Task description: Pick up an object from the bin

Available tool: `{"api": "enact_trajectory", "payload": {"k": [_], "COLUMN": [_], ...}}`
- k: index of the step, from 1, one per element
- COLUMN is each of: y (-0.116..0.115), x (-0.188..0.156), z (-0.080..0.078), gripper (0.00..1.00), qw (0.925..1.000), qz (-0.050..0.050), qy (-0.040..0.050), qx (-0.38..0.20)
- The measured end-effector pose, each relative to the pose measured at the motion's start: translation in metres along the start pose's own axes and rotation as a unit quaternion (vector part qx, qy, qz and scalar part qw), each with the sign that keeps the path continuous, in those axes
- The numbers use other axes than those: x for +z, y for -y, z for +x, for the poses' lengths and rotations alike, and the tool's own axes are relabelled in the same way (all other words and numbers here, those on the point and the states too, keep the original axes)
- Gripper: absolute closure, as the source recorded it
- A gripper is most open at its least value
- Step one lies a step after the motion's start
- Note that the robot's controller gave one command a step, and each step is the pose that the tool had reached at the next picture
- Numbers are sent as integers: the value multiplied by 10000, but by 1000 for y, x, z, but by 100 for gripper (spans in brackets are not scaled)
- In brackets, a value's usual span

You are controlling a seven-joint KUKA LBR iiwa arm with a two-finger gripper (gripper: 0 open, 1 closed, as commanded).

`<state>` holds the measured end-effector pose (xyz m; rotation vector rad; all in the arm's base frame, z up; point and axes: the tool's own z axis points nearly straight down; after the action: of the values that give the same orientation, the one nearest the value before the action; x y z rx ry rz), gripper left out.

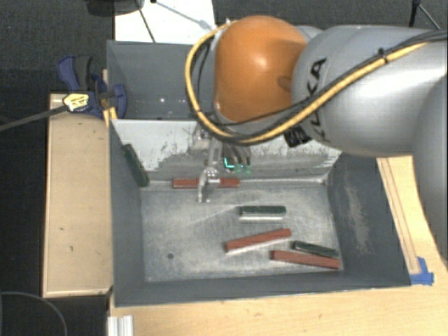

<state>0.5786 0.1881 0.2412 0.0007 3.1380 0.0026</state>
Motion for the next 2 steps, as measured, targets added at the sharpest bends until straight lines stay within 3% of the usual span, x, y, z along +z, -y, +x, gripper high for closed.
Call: {"api": "enact_trajectory", "payload": {"k": [1, 2], "y": [13, 41], "x": [32, 78], "z": [17, 36], "gripper": [0, 0], "qw": [9995, 9992], "qz": [-6, 2], "qy": [27, -5], "qx": [-310, -403]}}
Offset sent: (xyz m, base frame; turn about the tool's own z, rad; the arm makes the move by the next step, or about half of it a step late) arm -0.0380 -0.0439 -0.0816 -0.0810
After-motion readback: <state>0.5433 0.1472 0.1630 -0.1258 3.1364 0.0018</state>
